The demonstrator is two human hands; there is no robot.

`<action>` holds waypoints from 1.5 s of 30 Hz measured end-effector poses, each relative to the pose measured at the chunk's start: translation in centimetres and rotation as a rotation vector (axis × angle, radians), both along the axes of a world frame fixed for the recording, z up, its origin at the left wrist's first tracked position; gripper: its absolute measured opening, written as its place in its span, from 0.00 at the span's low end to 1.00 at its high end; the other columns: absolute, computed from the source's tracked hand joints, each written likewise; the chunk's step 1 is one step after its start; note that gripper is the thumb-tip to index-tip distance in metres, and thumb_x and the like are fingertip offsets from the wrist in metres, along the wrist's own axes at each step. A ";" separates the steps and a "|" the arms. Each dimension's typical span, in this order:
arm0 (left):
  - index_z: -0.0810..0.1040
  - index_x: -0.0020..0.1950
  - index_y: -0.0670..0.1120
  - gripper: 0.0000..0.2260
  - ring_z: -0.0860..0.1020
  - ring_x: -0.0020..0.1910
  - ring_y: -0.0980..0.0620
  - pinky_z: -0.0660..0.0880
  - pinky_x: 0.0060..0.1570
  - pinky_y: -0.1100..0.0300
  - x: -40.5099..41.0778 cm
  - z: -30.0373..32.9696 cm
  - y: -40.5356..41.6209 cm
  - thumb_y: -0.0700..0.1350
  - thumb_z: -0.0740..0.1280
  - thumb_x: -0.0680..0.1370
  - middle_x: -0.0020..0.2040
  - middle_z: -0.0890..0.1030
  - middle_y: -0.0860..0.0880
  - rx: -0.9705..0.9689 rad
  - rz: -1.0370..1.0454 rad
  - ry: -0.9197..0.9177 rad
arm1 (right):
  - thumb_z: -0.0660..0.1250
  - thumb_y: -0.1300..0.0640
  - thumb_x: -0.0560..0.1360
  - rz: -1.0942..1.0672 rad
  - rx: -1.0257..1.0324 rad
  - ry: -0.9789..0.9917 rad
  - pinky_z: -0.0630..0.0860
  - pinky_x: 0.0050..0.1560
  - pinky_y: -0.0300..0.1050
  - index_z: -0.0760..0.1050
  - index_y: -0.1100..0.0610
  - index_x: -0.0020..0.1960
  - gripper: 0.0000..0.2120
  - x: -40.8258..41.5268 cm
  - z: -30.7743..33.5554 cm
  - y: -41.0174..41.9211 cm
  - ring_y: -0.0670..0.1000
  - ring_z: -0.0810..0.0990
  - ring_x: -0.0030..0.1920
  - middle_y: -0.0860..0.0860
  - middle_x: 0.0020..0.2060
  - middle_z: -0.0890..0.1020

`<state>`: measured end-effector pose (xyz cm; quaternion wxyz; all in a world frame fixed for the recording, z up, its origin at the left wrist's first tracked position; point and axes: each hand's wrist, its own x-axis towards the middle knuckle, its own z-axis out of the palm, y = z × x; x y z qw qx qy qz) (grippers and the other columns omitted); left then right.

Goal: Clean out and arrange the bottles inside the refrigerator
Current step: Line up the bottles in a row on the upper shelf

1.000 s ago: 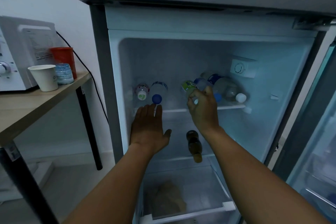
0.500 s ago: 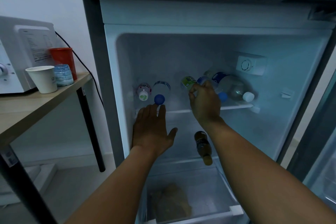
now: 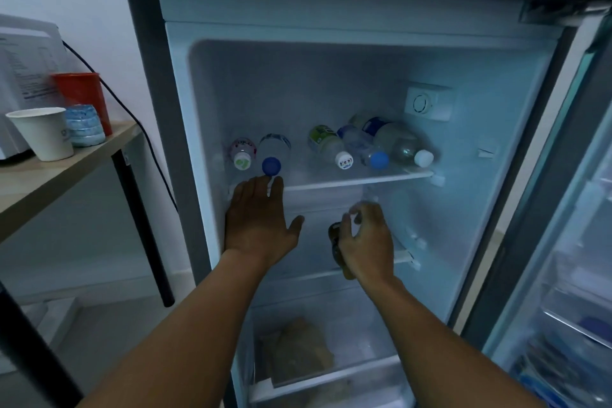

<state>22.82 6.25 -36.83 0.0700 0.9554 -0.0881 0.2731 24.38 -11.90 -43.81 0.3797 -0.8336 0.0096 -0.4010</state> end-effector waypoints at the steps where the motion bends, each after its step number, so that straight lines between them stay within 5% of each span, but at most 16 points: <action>1: 0.60 0.77 0.44 0.36 0.62 0.71 0.43 0.55 0.73 0.51 0.0 0.0 -0.1 0.63 0.62 0.75 0.74 0.65 0.44 -0.003 -0.006 -0.005 | 0.65 0.52 0.77 -0.025 -0.032 0.130 0.76 0.45 0.49 0.72 0.55 0.53 0.09 0.1 -1.3 -0.3 0.54 0.77 0.49 0.51 0.48 0.74; 5: 0.60 0.76 0.44 0.35 0.62 0.71 0.42 0.55 0.73 0.51 -0.1 0.1 -0.2 0.63 0.62 0.76 0.74 0.65 0.43 -0.011 -0.005 -0.020 | 0.67 0.44 0.75 -0.001 -0.081 0.600 0.79 0.48 0.53 0.66 0.56 0.64 0.24 0.7 -4.4 -1.1 0.59 0.76 0.54 0.59 0.53 0.76; 11: 0.57 0.78 0.45 0.35 0.59 0.74 0.43 0.51 0.75 0.51 -0.1 0.2 0.0 0.62 0.60 0.77 0.75 0.62 0.44 -0.017 -0.003 -0.008 | 0.65 0.56 0.78 0.021 -0.003 0.685 0.77 0.39 0.49 0.64 0.61 0.62 0.17 0.8 -4.9 -1.2 0.60 0.81 0.46 0.62 0.51 0.78; 15: 0.56 0.78 0.46 0.35 0.57 0.74 0.43 0.50 0.74 0.52 -0.4 0.3 0.0 0.62 0.60 0.77 0.76 0.61 0.45 -0.021 0.016 0.010 | 0.63 0.56 0.79 0.044 0.037 0.562 0.70 0.29 0.41 0.68 0.60 0.54 0.09 -0.5 -3.2 -1.7 0.53 0.79 0.35 0.59 0.43 0.80; 21: 0.56 0.77 0.45 0.35 0.58 0.73 0.43 0.51 0.74 0.52 -0.5 0.2 0.0 0.63 0.60 0.76 0.75 0.62 0.45 -0.014 0.017 0.013 | 0.59 0.51 0.81 -0.021 -0.041 0.450 0.73 0.41 0.45 0.71 0.59 0.46 0.11 -2.2 1.5 -2.9 0.58 0.78 0.40 0.55 0.37 0.76; 28: 0.58 0.77 0.44 0.36 0.59 0.73 0.43 0.52 0.75 0.51 -0.3 0.1 0.1 0.63 0.61 0.76 0.74 0.63 0.44 -0.005 0.004 -0.013 | 0.62 0.47 0.78 -0.058 -0.028 0.104 0.69 0.36 0.46 0.73 0.58 0.38 0.17 -3.6 7.5 -1.7 0.59 0.78 0.35 0.55 0.32 0.80; 33: 0.57 0.77 0.43 0.41 0.59 0.73 0.43 0.52 0.75 0.50 -0.3 0.3 -0.1 0.66 0.63 0.73 0.75 0.62 0.43 0.013 -0.025 0.021 | 0.64 0.47 0.77 -0.075 0.134 -0.104 0.64 0.34 0.44 0.69 0.57 0.32 0.20 -4.5 12.3 -1.0 0.56 0.74 0.32 0.49 0.25 0.72; 38: 0.54 0.77 0.44 0.45 0.56 0.75 0.43 0.50 0.76 0.50 -0.5 0.3 0.3 0.68 0.65 0.71 0.76 0.60 0.43 0.025 -0.029 0.055 | 0.67 0.44 0.75 -0.019 0.305 -0.198 0.65 0.37 0.42 0.70 0.52 0.30 0.19 -5.0 14.6 0.1 0.56 0.75 0.39 0.47 0.25 0.73; 42: 0.54 0.78 0.44 0.46 0.55 0.75 0.43 0.49 0.76 0.50 -0.5 0.3 0.4 0.69 0.65 0.70 0.77 0.58 0.43 0.026 -0.032 0.073 | 0.74 0.50 0.72 0.022 0.310 -0.241 0.65 0.36 0.29 0.75 0.58 0.37 0.14 -5.2 15.1 1.7 0.37 0.74 0.35 0.44 0.28 0.75; 45: 0.52 0.78 0.44 0.46 0.55 0.75 0.43 0.49 0.76 0.50 -0.5 0.4 0.4 0.69 0.65 0.70 0.77 0.58 0.43 0.033 -0.030 0.078 | 0.77 0.53 0.70 0.102 0.233 -0.180 0.68 0.34 0.33 0.75 0.59 0.40 0.12 -4.5 14.2 2.6 0.42 0.75 0.34 0.47 0.31 0.77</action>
